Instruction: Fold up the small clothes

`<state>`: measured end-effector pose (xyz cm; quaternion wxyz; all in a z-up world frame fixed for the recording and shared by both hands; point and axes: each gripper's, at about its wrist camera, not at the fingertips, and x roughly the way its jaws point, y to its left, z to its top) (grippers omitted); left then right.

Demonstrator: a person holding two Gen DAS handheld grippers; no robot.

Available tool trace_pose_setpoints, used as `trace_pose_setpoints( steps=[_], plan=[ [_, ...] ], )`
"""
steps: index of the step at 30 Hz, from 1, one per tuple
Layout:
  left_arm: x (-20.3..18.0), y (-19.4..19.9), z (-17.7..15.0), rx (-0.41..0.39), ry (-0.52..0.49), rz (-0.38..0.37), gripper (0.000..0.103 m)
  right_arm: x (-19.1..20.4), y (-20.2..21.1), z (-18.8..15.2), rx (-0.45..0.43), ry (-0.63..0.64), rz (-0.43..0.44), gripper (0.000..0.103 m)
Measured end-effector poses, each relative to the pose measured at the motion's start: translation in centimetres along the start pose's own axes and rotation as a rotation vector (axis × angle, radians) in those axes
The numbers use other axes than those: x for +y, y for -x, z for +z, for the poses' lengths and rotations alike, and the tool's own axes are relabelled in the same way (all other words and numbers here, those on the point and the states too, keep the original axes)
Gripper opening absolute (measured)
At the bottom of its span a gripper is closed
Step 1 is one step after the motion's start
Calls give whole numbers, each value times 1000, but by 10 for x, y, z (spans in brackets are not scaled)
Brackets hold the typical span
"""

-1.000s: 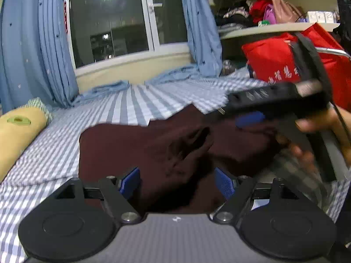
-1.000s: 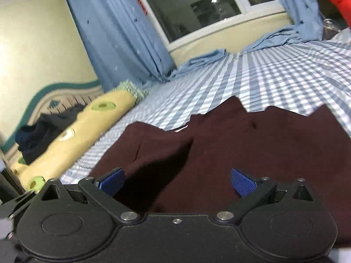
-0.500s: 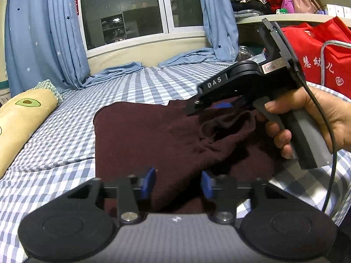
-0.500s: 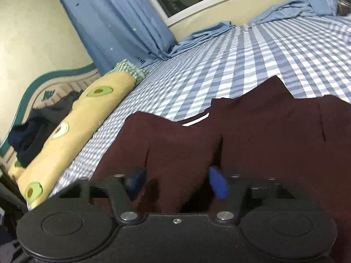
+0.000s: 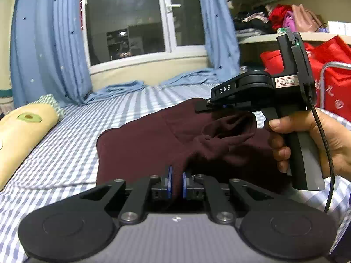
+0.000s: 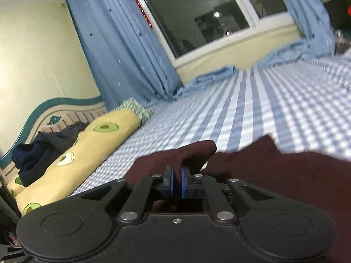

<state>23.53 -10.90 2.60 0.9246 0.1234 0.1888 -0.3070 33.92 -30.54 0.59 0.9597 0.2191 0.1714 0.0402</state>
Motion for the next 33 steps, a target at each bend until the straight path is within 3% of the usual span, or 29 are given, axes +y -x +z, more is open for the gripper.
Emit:
trace_pose_setpoints(
  steps=[6,12,21,33],
  plan=[
    [-39,-4,16,-37,-23,-93,8,-25,43,29,-74,45,-52,5],
    [-87,-17,18,-34,-59,-202,7,-63,86,40,-91,66,-153,5],
    [-130,-38,0,27,-94,-268,7,-113,113,14,-69,50,-266,5],
    [-140,-69,-2,80,-92,-297,8,-150,116,-21,-34,-26,-348,5]
  ],
)
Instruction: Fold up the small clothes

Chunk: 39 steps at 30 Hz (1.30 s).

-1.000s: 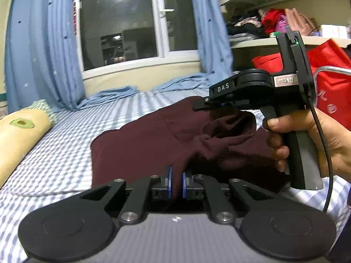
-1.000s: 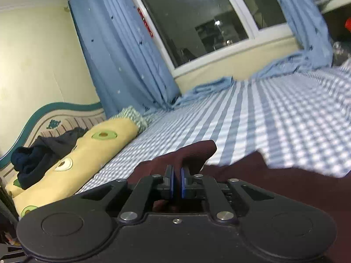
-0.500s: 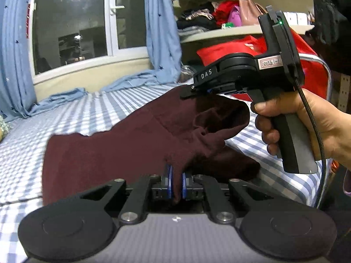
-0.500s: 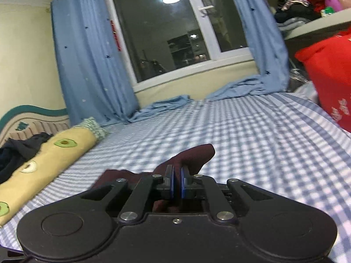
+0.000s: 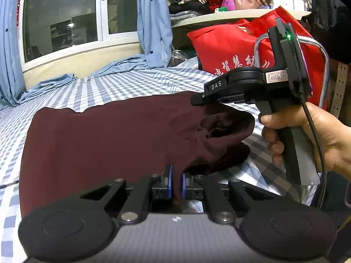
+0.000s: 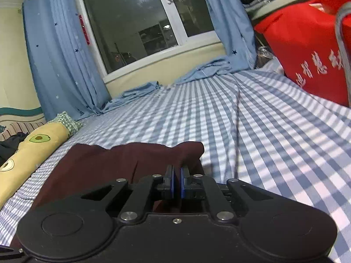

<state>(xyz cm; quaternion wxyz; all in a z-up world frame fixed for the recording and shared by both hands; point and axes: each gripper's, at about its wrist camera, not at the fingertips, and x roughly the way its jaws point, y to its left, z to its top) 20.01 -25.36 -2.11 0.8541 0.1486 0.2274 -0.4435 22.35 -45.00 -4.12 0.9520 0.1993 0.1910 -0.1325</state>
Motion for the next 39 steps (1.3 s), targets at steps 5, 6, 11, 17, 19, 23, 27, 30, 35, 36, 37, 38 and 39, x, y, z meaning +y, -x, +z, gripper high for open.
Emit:
trace_pose_setpoints(
  steps=[5,6,11,17,19,23,27,30,35,36,37,38,39],
  plan=[
    [1,3,2,15,29,-17,12,-2,-1,-12,16,6,-20,5],
    [1,4,4,18,36,-19,15,-3,-2,-14,20,3,-23,5],
    [4,15,9,15,57,-36,50,1,-5,-18,31,24,-40,6],
    [12,34,20,-32,82,17,82,11,-2,-16,37,74,-74,9],
    [15,43,21,-56,90,36,92,14,-2,-15,43,85,-87,15],
    [22,55,23,-82,110,70,102,17,3,-14,51,89,-98,25],
    [37,63,24,-98,131,127,102,21,11,-14,41,103,-108,66],
    [62,71,26,-109,187,190,102,28,18,-15,37,124,-95,83],
    [110,85,23,-130,295,242,102,42,29,-19,34,164,-40,101],
    [119,86,22,-129,308,257,102,45,30,-19,35,179,-26,101],
    [128,86,19,-125,324,275,102,48,31,-20,36,192,-21,102],
    [136,85,16,-119,339,285,102,50,31,-20,37,205,-22,102],
    [144,83,13,-111,355,290,102,53,30,-20,40,218,-25,102]
  ],
)
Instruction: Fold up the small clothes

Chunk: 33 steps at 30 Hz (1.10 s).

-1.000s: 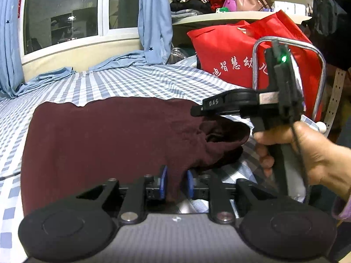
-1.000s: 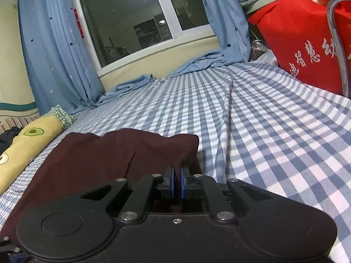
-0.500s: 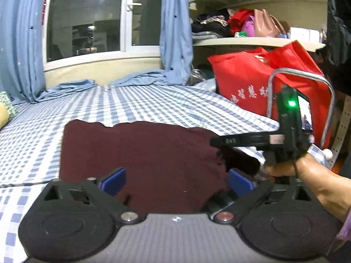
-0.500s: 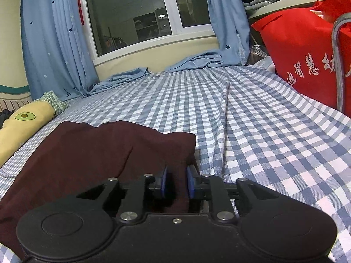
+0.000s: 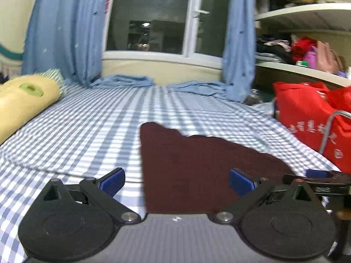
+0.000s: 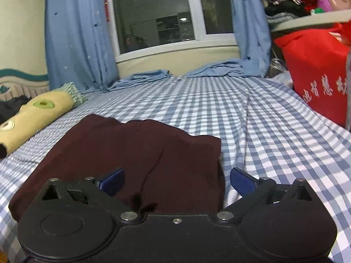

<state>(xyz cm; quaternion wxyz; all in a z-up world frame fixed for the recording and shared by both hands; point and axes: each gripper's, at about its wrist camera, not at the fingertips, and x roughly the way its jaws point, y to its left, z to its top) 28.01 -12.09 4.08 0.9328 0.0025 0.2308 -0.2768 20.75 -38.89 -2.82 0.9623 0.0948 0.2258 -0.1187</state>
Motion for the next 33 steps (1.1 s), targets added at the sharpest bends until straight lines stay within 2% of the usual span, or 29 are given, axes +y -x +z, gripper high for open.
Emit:
trace_pose_setpoints(
  steps=[4,7,11,20,33],
  plan=[
    [24,-20,-7,72,48,-24,102,2,-5,3,21,7,-6,102],
    [30,-33,-18,125,52,-94,102,5,-8,3,51,17,-4,102],
    [36,-47,-30,166,56,-109,102,7,-12,0,64,42,5,102],
    [54,-62,-47,211,135,-152,103,6,-27,-18,126,35,-24,102],
    [48,-58,-47,207,115,-142,102,-11,-24,-38,114,-80,32,103]
  ],
)
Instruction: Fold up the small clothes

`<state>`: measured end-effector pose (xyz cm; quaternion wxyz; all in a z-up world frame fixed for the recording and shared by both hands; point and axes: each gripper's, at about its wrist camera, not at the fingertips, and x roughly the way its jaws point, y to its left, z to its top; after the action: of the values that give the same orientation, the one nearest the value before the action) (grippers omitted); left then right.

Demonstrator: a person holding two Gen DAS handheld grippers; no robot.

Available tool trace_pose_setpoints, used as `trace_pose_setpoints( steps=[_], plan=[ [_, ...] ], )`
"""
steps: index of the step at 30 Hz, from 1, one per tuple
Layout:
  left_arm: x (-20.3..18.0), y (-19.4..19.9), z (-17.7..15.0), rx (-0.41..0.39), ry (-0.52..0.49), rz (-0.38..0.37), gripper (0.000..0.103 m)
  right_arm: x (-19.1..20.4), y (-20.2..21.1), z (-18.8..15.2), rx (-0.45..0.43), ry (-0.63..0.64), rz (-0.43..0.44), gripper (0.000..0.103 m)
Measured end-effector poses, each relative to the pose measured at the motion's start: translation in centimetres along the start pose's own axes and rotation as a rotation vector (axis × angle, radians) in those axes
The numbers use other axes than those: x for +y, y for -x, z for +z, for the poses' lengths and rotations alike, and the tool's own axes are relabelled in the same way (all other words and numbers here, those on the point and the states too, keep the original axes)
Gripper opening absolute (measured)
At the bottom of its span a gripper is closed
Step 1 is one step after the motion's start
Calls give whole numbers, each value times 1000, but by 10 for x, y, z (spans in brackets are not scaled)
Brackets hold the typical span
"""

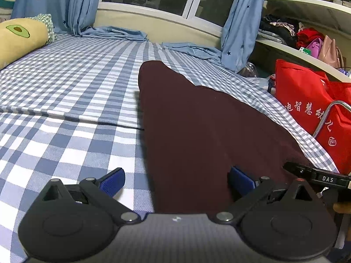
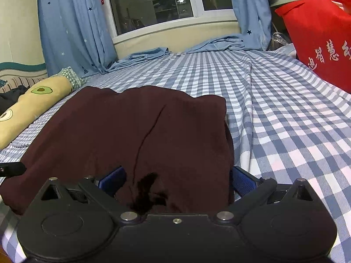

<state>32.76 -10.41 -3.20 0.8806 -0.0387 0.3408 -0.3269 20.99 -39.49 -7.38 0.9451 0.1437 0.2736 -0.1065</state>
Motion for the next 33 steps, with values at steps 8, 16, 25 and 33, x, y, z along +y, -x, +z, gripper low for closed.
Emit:
trace_pose_setpoints(
  steps=[8,16,25,33],
  plan=[
    [3,2,-5,12,-5,-14,102,-4,4,-7,-24,-16,11,103],
    [6,2,3,16,-6,-45,102,-8,10,6,-33,1,63,103],
    [15,-13,34,50,30,-68,102,-25,-12,45,0,15,143,103],
    [21,-37,39,117,4,-86,102,-34,-16,57,16,131,224,102]
  ],
)
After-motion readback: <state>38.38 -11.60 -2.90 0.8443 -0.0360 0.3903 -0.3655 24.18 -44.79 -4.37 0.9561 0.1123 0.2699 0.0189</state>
